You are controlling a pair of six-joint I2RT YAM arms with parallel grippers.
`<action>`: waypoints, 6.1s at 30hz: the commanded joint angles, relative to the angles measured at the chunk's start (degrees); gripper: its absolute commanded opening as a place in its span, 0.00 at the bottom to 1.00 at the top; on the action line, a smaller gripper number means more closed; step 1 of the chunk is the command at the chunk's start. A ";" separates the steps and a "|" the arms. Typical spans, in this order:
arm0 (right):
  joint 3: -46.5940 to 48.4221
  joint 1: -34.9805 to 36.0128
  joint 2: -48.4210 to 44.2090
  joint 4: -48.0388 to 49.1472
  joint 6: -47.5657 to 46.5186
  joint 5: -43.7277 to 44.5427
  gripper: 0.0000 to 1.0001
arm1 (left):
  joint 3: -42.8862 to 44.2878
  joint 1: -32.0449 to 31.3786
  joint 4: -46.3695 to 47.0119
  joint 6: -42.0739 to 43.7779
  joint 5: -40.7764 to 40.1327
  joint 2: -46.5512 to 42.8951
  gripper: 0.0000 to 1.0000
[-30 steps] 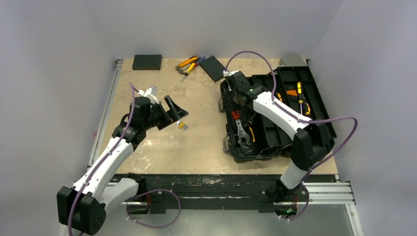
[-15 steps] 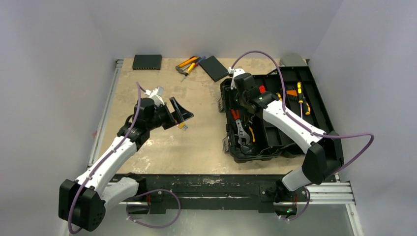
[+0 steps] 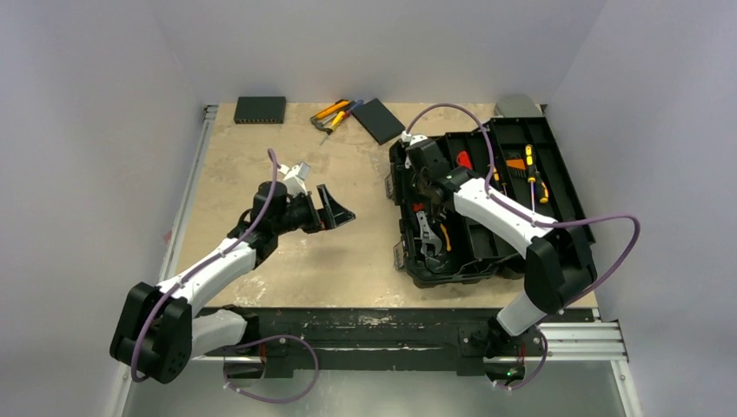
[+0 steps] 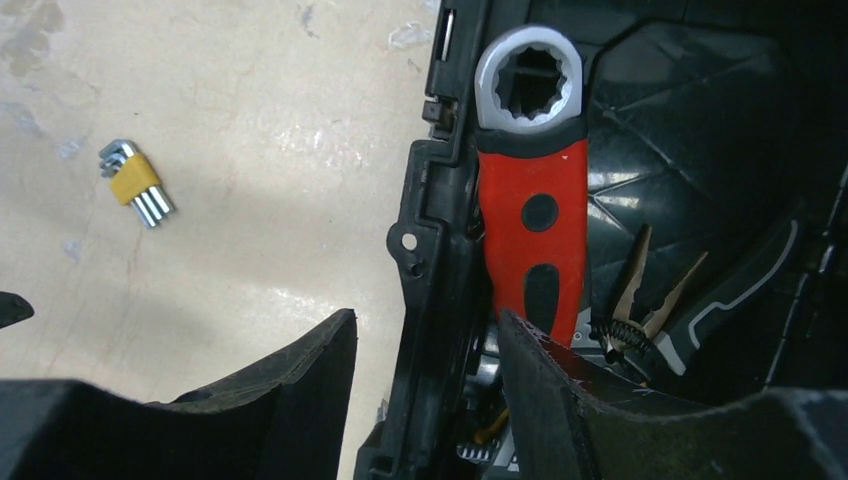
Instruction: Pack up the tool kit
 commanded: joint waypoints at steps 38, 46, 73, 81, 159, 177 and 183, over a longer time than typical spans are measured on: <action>-1.93 -6.51 2.55 8.32 14.87 9.53 0.57 | -1.61 -0.41 5.13 6.15 1.15 2.19 0.93; 2.63 3.47 5.02 -2.54 13.81 18.76 0.56 | -1.46 -0.41 4.18 6.40 0.63 1.36 0.93; 21.86 20.05 16.23 6.82 23.28 8.37 0.53 | -5.94 3.46 -3.27 5.38 -13.75 -10.90 0.94; 21.93 19.88 3.77 2.41 16.03 12.89 0.56 | -4.23 3.10 0.06 6.70 -7.00 -5.62 0.93; -34.14 -55.72 -23.40 19.87 5.62 -36.58 0.56 | 17.80 -0.30 -23.68 9.90 -28.80 17.02 0.00; -31.64 -48.30 -21.92 16.56 4.29 -30.87 0.07 | 17.37 -0.72 -19.73 12.01 -21.02 17.34 0.00; -26.94 -42.51 -29.54 9.32 3.29 -19.96 0.00 | 17.17 -1.18 -18.67 12.63 -19.64 16.90 0.00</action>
